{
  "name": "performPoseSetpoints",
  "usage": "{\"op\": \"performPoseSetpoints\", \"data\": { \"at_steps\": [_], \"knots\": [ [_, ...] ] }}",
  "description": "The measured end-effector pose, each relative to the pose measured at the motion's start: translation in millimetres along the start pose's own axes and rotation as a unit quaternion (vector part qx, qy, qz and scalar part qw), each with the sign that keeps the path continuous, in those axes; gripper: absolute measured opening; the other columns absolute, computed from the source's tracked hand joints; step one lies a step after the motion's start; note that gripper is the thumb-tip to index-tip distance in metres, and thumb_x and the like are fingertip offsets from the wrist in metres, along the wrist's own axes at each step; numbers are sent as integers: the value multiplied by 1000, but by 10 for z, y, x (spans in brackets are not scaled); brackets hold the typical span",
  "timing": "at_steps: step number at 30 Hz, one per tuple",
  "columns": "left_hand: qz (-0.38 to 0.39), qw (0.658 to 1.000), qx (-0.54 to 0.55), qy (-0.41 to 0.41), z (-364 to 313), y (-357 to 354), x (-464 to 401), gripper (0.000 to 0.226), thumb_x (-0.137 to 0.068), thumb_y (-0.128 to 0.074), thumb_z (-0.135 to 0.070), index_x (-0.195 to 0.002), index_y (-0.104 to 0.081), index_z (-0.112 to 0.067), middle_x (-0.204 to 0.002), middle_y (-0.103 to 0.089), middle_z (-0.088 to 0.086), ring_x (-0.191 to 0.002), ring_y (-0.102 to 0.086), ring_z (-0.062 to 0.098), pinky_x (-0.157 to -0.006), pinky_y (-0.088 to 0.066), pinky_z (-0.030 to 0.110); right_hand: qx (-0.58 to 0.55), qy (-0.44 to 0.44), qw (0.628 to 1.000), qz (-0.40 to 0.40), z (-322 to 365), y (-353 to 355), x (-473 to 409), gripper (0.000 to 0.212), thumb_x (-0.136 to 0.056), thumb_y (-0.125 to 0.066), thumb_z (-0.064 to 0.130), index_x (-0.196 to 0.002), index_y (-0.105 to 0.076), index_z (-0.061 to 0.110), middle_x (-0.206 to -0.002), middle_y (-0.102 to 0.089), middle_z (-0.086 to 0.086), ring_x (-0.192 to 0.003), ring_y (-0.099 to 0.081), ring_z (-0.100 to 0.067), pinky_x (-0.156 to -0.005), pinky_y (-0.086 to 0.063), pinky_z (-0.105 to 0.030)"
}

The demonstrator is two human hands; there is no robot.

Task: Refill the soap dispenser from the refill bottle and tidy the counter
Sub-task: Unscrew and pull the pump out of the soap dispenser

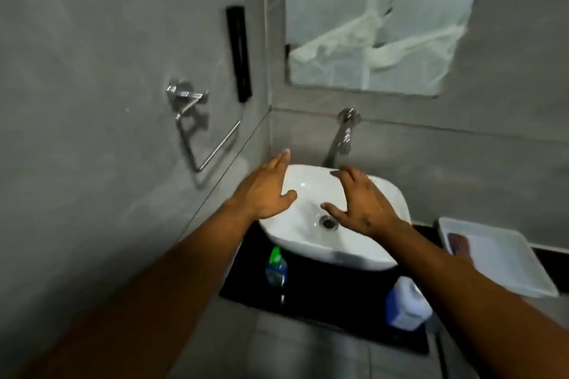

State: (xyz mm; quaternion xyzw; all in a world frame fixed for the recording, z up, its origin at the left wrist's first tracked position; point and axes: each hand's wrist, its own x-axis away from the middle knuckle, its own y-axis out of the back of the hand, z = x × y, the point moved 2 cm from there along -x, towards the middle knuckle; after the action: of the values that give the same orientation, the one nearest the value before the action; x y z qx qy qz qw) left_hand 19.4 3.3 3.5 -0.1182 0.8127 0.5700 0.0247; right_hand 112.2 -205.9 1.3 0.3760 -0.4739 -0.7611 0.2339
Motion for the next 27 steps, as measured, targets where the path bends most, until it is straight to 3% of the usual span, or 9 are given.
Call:
{"op": "performPoseSetpoints", "data": {
  "at_steps": [4, 6, 8, 10, 13, 17, 21, 24, 27],
  "knots": [
    [0, 974, 143, 174, 415, -779, 876, 73, -82, -47, -16, -152, -30, -6, -153, -39, 17, -139, -42, 33, -114, -37, 45, -96, -37, 986, 132, 191, -859, 502, 62, -79, -68, 55, -127, -56, 18, -123, -56, -5, -115, -54, -23, -94, -45, -32],
    [43, 954, 187, 230, 597, -1188, 1215, 73, -84, -54, -3, -152, -30, -7, -152, -40, 18, -138, -43, 33, -114, -38, 44, -134, -77, 974, 167, 294, -1211, 600, 58, -76, -72, 54, -120, -60, 17, -116, -60, -5, -107, -58, -22, -88, -45, -28],
    [97, 948, 205, 222, 618, -1447, 1314, 80, -83, -60, 2, -154, -24, -6, -156, -34, 19, -144, -36, 33, -116, -34, 45, -163, -110, 964, 179, 389, -1428, 589, 56, -73, -78, 49, -115, -63, 14, -111, -64, -7, -102, -61, -22, -85, -47, -28],
    [111, 940, 231, 225, 598, -1651, 1290, 78, -82, -63, 3, -152, -30, -5, -154, -38, 19, -143, -37, 33, -115, -35, 44, -193, -145, 953, 184, 455, -1635, 579, 51, -72, -82, 42, -110, -66, 12, -105, -66, -7, -95, -63, -22, -83, -51, -30],
    [68, 924, 292, 236, 580, -1796, 1150, 52, -75, -66, 8, -125, -60, -6, -124, -65, 14, -116, -61, 28, -92, -48, 32, -220, -179, 941, 185, 486, -1864, 539, 38, -71, -84, 31, -102, -68, 15, -96, -69, -5, -86, -65, -21, -77, -54, -30],
    [62, 915, 302, 260, 716, -1895, 999, 46, -66, -79, 4, -109, -66, -4, -109, -71, 10, -100, -66, 24, -84, -54, 34, -257, -231, 921, 177, 429, -2035, 500, 45, -69, -86, 25, -107, -64, 17, -94, -67, -3, -85, -65, -18, -78, -53, -28],
    [46, 904, 329, 269, 793, -2028, 951, 44, -65, -87, -1, -95, -56, -10, -89, -63, 2, -82, -58, 16, -61, -42, 9, -299, -260, 904, 161, 402, -2101, 510, 31, -68, -86, 20, -92, -67, 21, -81, -66, 0, -73, -60, -11, -67, -48, -23],
    [30, 904, 342, 255, 728, -2051, 972, 43, -67, -87, -5, -92, -53, -13, -88, -65, 1, -82, -63, 18, -69, -49, 21, -308, -244, 907, 149, 411, -1992, 497, 19, -71, -83, 13, -83, -70, 18, -74, -62, 4, -68, -56, -7, -63, -44, -17],
    [22, 906, 364, 214, 592, -1908, 974, 43, -69, -87, -13, -104, -63, -10, -99, -73, 4, -92, -71, 20, -81, -59, 38, -314, -231, 913, 115, 404, -1726, 475, 25, -67, -86, 22, -86, -73, 14, -77, -68, 3, -68, -63, -9, -63, -50, -18]
  ]
}}
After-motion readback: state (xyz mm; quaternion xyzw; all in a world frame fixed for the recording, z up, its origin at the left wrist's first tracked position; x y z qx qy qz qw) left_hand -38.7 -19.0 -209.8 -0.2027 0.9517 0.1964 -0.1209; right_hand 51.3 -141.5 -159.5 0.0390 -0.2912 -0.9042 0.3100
